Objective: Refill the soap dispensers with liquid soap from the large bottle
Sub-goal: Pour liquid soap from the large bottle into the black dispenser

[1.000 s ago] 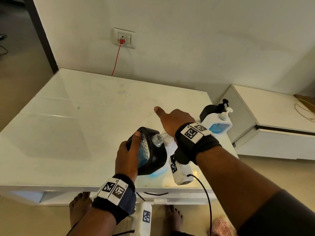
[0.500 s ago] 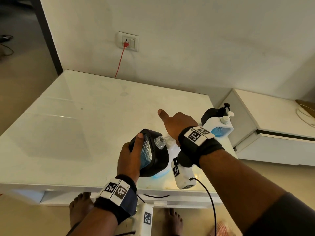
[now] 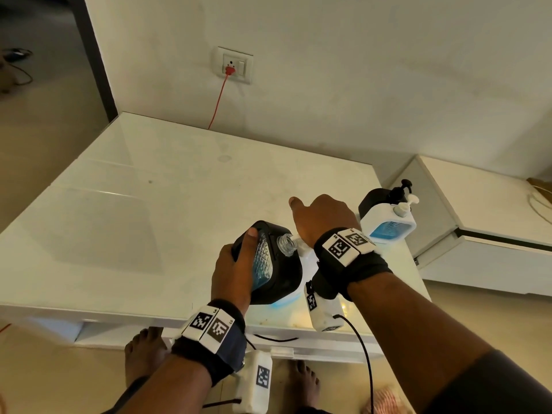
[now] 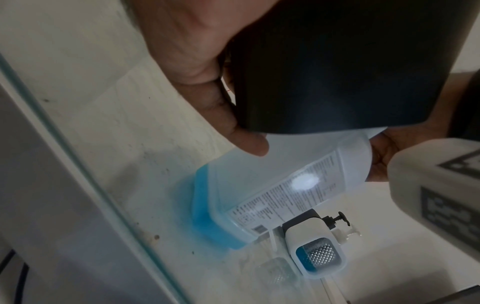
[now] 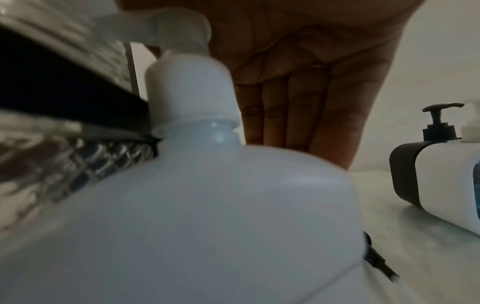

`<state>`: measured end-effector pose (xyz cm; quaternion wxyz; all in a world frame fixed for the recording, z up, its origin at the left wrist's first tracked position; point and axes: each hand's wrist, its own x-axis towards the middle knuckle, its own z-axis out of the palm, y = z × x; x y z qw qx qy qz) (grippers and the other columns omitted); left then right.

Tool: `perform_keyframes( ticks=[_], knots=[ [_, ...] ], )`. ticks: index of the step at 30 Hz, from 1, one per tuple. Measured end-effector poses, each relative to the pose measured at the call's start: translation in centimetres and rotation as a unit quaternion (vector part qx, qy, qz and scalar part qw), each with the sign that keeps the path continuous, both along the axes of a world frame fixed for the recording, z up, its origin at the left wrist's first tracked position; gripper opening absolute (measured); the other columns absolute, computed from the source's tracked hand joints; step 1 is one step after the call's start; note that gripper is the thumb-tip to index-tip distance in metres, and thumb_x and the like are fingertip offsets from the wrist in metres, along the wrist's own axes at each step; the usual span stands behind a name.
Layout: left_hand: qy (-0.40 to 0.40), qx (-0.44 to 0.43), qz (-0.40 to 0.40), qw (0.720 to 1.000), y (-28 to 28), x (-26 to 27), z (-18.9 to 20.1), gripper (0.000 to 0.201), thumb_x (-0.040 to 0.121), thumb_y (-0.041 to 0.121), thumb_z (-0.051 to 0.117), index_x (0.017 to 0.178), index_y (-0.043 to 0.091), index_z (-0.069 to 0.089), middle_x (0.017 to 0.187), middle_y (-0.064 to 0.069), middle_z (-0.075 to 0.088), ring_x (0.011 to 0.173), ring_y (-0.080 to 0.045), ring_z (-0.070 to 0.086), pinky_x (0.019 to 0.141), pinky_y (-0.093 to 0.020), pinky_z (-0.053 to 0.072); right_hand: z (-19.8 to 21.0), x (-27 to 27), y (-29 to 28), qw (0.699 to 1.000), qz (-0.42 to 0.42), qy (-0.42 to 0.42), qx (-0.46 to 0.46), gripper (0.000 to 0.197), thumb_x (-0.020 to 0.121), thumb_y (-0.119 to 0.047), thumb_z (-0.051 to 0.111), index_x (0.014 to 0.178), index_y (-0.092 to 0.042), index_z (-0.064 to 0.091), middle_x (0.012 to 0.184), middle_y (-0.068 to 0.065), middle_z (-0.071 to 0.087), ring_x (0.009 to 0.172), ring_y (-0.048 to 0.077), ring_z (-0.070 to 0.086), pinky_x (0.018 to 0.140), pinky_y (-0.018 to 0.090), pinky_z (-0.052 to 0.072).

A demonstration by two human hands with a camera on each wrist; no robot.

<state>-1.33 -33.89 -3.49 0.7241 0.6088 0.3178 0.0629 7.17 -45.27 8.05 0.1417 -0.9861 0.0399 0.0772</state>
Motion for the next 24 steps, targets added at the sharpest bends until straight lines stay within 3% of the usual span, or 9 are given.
perform_keyframes(
  ticks=[3,7,11,15,20,22,24],
  knots=[
    [-0.006,0.011,-0.014,1.0,0.0,0.0,0.0,0.075,0.085,0.081,0.054,0.123,0.017,0.064,0.112,-0.004,0.07,0.101,-0.022,0.066,0.078,-0.033,0.051,0.1,0.3,-0.1,1.0,0.001,0.017,0.002,0.049,0.094,-0.065,0.036,0.089,-0.018,0.05,0.091,0.003,0.055,0.085,0.026,0.053,0.077,0.035,0.04],
    [-0.015,0.004,-0.018,1.0,-0.1,-0.2,0.3,0.094,0.064,0.091,0.048,0.122,0.019,0.065,0.11,-0.003,0.071,0.101,-0.022,0.068,0.081,-0.036,0.054,0.8,1.0,0.3,0.997,-0.003,0.071,0.029,0.06,0.091,-0.071,0.036,0.076,-0.016,0.051,0.091,0.009,0.066,0.087,0.032,0.066,0.087,0.039,0.053],
    [-0.011,0.007,-0.02,1.0,0.0,-0.2,0.6,0.094,0.063,0.091,0.047,0.121,0.019,0.065,0.11,-0.004,0.071,0.1,-0.024,0.068,0.087,-0.04,0.056,0.7,0.9,0.2,0.999,0.007,0.051,0.011,0.057,0.094,-0.069,0.035,0.081,-0.016,0.053,0.089,0.006,0.062,0.086,0.028,0.061,0.077,0.034,0.044],
    [-0.009,0.009,-0.023,1.0,-0.1,-0.5,0.6,0.101,0.057,0.097,0.045,0.12,0.021,0.066,0.11,-0.002,0.072,0.101,-0.023,0.069,0.094,-0.046,0.057,0.4,0.2,0.0,1.0,-0.004,0.015,0.004,0.051,0.096,-0.063,0.036,0.094,-0.016,0.055,0.091,0.004,0.053,0.084,0.025,0.049,0.076,0.034,0.035],
    [-0.001,0.007,-0.012,1.0,-0.1,-0.3,1.0,0.1,0.059,0.095,0.046,0.121,0.018,0.064,0.111,-0.004,0.071,0.102,-0.026,0.067,0.097,-0.047,0.055,0.2,-0.3,0.0,1.0,0.001,-0.003,-0.004,0.044,0.097,-0.059,0.036,0.093,-0.019,0.053,0.091,0.002,0.051,0.084,0.024,0.048,0.076,0.034,0.035],
    [0.002,0.002,-0.011,1.0,-0.1,-0.3,1.3,0.095,0.067,0.094,0.052,0.122,0.017,0.064,0.112,-0.006,0.071,0.103,-0.027,0.067,0.098,-0.046,0.055,0.4,-0.2,0.1,1.0,0.007,0.007,-0.011,0.048,0.096,-0.061,0.036,0.094,-0.017,0.054,0.091,0.003,0.052,0.085,0.025,0.05,0.076,0.035,0.036],
    [0.006,0.0,-0.009,1.0,-0.2,-0.3,1.3,0.085,0.078,0.087,0.056,0.123,0.015,0.063,0.114,-0.007,0.07,0.104,-0.028,0.066,0.094,-0.043,0.054,0.6,0.3,0.2,1.0,0.01,0.029,-0.006,0.057,0.093,-0.067,0.035,0.083,-0.013,0.051,0.087,0.003,0.058,0.083,0.026,0.057,0.076,0.035,0.042]
  ],
)
